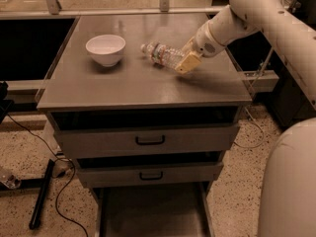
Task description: Place water bottle into bottom drawer
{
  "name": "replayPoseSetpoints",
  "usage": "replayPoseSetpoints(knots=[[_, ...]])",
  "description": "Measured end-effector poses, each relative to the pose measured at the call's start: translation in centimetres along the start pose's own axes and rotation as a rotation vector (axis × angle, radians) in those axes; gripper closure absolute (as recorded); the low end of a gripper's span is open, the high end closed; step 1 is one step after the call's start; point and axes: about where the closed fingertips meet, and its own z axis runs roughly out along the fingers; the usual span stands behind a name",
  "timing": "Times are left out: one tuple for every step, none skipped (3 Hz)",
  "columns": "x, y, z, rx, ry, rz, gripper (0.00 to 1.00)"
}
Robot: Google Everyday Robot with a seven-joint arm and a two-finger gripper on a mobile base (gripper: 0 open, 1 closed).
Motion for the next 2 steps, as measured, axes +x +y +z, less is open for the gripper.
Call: replayPoseSetpoints(knots=[[0.00,0.00,0.00,0.000,0.000,0.000,1.00],[-0.10,0.07,0.02,-0.002,0.000,-0.003,1.00]])
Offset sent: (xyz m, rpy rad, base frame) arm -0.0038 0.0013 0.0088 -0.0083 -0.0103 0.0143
